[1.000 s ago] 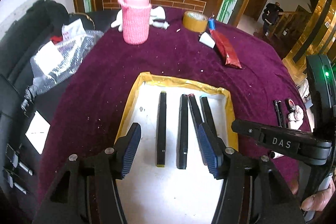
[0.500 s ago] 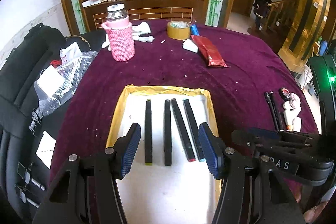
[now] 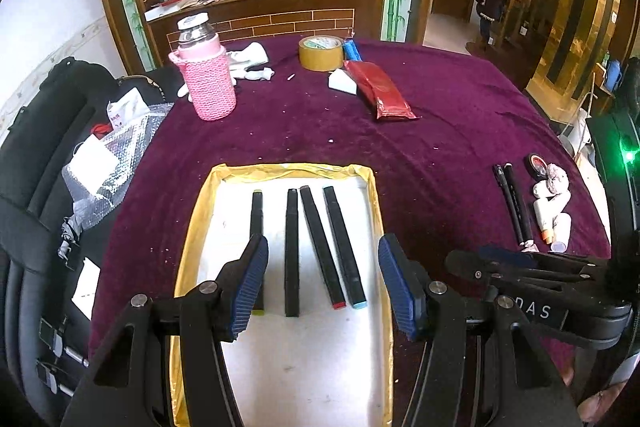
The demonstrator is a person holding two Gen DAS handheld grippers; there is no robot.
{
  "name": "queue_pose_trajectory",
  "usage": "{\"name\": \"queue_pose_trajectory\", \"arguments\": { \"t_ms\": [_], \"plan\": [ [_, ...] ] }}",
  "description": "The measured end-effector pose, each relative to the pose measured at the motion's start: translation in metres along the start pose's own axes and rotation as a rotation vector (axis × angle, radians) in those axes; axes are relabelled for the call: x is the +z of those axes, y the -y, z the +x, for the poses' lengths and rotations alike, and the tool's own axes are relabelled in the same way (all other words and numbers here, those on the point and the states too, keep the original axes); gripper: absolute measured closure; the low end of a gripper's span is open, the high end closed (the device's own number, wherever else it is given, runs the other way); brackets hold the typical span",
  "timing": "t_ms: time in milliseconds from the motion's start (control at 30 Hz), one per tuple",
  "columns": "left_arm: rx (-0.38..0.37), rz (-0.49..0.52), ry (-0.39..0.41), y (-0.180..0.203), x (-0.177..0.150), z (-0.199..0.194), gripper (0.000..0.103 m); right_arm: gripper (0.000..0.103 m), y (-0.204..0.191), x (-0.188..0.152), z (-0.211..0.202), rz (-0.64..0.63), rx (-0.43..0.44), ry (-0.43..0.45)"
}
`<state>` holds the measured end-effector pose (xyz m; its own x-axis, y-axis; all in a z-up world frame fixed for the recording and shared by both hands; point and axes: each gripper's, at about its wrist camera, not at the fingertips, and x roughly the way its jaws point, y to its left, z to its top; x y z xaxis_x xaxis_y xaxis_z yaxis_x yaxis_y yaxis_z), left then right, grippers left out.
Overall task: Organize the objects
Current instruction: 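Withdraw both tools from the tray toward the thin black pens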
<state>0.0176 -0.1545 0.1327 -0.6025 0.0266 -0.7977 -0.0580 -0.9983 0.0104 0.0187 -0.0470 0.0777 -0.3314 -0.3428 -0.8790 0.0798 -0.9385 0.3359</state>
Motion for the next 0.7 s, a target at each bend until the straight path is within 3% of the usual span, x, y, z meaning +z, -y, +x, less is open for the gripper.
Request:
{"name": "queue_pose_trajectory", "arguments": {
  "t_ms": [500,700],
  "plan": [
    [0.000,0.036,-0.060,0.051,0.003,0.024,0.052,0.065,0.063,0.008,-0.004,0.075,0.000,-0.009],
    [-0.030,0.039,-0.107,0.075,0.002,0.038,0.052,0.065,0.109,0.017,-0.020,0.140,-0.004,0.028]
  ]
}}
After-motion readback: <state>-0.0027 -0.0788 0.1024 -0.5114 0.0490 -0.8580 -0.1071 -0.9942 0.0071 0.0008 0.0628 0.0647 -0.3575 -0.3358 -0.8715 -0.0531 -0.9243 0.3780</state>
